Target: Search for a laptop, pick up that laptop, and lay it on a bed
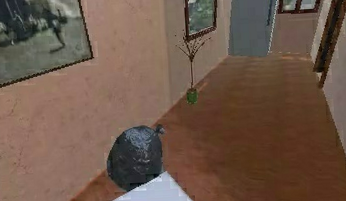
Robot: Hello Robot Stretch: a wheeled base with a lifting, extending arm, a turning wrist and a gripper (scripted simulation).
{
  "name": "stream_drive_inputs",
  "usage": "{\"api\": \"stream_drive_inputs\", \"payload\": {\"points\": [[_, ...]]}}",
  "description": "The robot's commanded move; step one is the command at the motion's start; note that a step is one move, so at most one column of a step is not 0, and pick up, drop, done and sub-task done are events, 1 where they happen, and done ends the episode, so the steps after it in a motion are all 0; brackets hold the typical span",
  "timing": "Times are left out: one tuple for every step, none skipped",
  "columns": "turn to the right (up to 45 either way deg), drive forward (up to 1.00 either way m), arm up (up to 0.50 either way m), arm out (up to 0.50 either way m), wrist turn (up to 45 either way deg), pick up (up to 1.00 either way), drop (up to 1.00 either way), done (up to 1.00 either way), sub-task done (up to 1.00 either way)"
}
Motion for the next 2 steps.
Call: {"api": "stream_drive_inputs", "payload": {"points": [[30.0,0.00,0.00,0.00,0.0,0.00,0.00,0.00,0.00],[0.0,1.00,0.00,0.00,0.0,0.00,0.00,0.00,0.00]]}}
